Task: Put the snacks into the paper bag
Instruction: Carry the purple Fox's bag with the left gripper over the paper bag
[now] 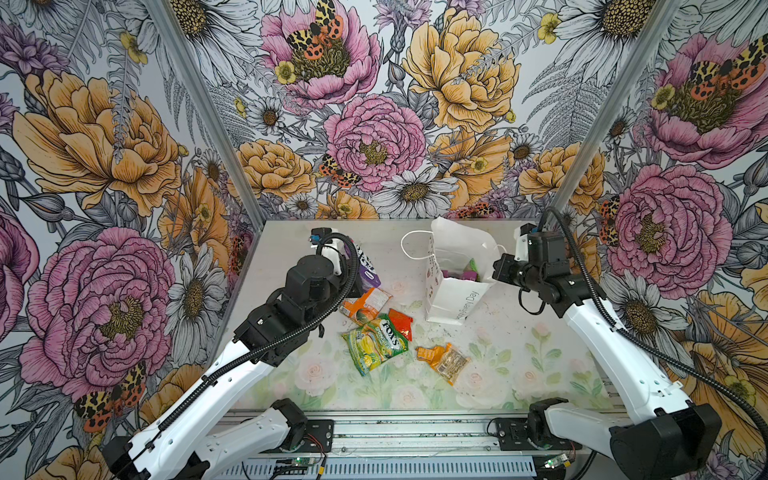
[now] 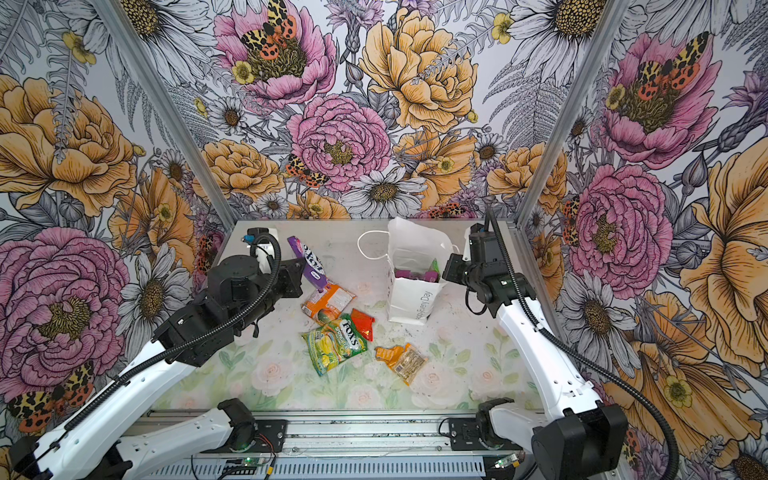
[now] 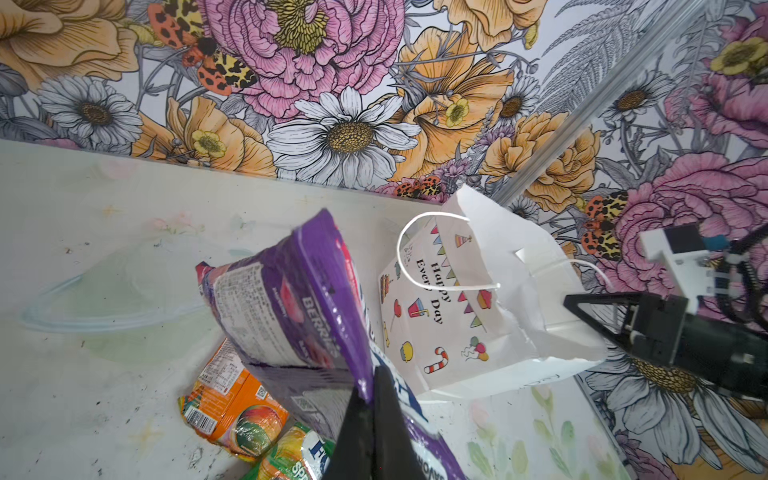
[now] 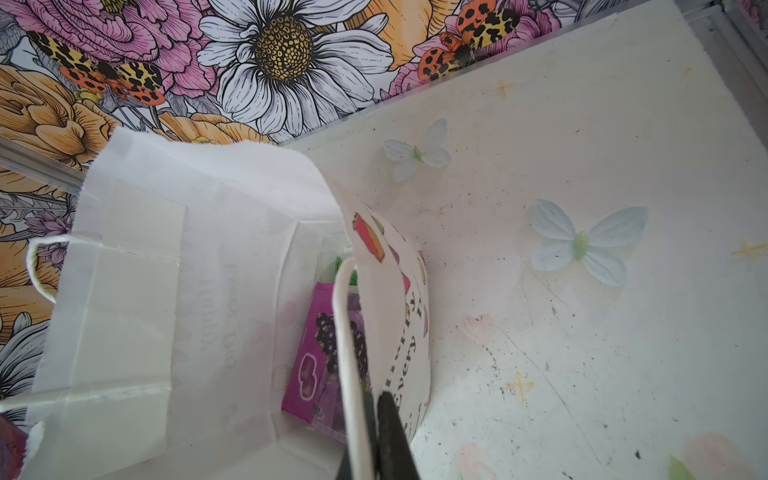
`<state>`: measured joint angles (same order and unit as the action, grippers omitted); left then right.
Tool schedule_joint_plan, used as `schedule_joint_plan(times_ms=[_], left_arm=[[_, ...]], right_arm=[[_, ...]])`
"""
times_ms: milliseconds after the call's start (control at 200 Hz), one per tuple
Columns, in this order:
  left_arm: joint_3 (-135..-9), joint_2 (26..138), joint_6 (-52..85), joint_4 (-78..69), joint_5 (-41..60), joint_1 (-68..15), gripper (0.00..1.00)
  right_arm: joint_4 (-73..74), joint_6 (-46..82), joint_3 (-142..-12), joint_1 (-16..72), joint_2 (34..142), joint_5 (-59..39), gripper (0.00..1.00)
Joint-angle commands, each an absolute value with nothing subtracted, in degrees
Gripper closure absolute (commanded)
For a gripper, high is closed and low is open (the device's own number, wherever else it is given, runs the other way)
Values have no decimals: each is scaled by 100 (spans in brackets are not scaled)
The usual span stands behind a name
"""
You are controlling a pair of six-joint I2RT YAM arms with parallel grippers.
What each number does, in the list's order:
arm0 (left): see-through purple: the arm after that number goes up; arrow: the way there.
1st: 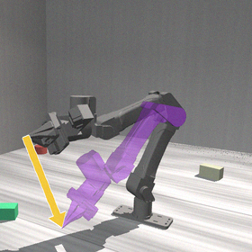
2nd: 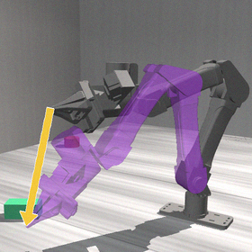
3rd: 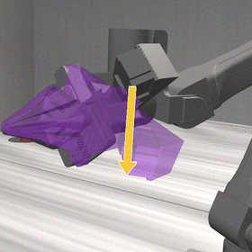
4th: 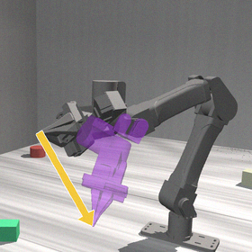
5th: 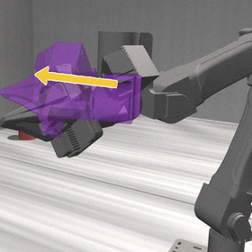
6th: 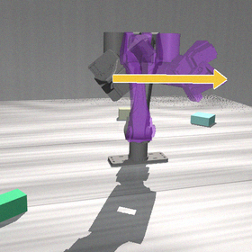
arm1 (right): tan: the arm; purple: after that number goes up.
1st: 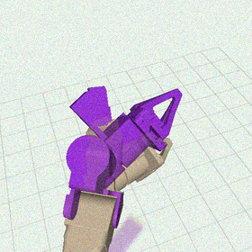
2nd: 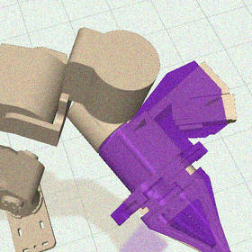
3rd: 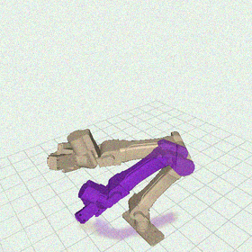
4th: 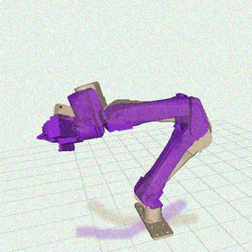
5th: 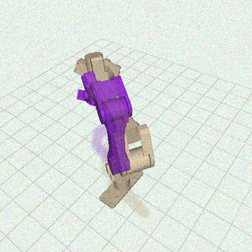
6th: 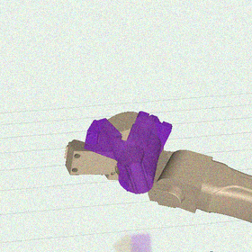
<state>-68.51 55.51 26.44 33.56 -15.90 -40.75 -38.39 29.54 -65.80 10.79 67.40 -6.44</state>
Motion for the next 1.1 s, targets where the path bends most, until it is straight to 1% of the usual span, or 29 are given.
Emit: schedule_joint_plan(times_ms=[0, 365, 611, 851, 1096], left_arm=[[-7394, 5803, 2296, 2984, -1062, -4175, 100], [-9331, 7206, 1522, 2960, -802, -4972, 100], [-10472, 8156, 1187, 2966, -427, -5285, 100], [-11226, 8980, 1168, 2975, 2, -5344, 100], [-11582, 9553, 1343, 3038, 99, -5339, 100]], right_arm=[[-3895, 2997, -6724, 1044, 6563, -756, 100], [-3885, 2988, -6773, 1039, 6574, -840, 100], [-3854, 2972, -6794, 1046, 6592, -892, 100], [-3826, 2971, -6774, 1043, 6576, -928, 100], [-3810, 2964, -6689, 1044, 6515, -926, 100]])
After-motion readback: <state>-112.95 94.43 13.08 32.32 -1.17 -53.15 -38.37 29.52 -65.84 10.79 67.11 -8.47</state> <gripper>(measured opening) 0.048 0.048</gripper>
